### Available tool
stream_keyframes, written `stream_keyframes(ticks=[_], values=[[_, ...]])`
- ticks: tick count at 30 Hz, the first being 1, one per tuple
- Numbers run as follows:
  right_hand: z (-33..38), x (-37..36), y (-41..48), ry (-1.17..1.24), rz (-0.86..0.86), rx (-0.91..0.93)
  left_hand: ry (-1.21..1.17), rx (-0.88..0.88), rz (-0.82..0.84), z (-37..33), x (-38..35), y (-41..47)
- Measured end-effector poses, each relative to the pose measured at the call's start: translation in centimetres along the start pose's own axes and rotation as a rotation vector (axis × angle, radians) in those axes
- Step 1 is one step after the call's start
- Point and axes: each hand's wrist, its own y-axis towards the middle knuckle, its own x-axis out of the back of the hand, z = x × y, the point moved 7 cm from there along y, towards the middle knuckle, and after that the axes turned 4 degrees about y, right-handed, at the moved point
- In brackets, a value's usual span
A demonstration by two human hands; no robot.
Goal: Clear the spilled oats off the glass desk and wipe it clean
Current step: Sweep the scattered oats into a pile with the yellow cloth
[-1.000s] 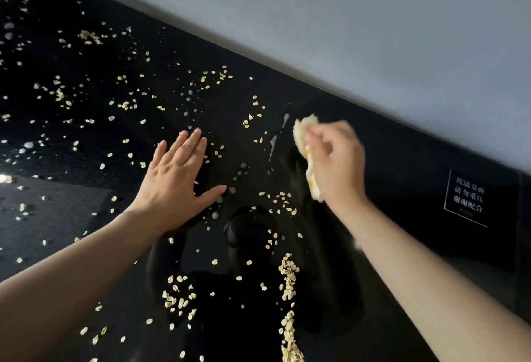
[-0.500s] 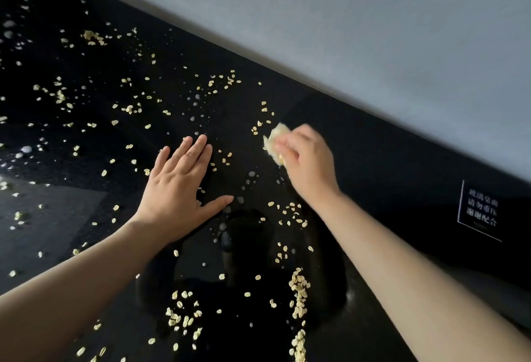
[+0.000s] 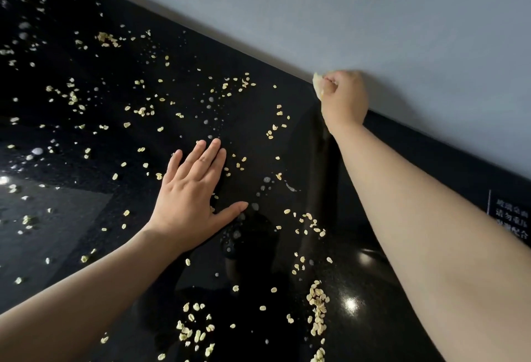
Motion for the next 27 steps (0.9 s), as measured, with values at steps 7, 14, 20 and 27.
stream_keyframes(ticks=[7,14,20,27], values=[[4.3,-1.2,-8.9,0.089,0.178,0.317,0.012,-0.012,0.008,0.0,0.0,0.1],[2.7,2.3,-17.9,0.238,0.299,0.267,0.008,-0.021,0.007,0.0,0.0,0.0],[2.8,6.8,-11.7,0.240,0.021,0.189,0.021,-0.021,0.006,0.1,-0.1,0.0],[-1.9,4.0,-11.7,0.094,0.106,0.058,0.021,-0.013,0.013,0.2,-0.2,0.0]])
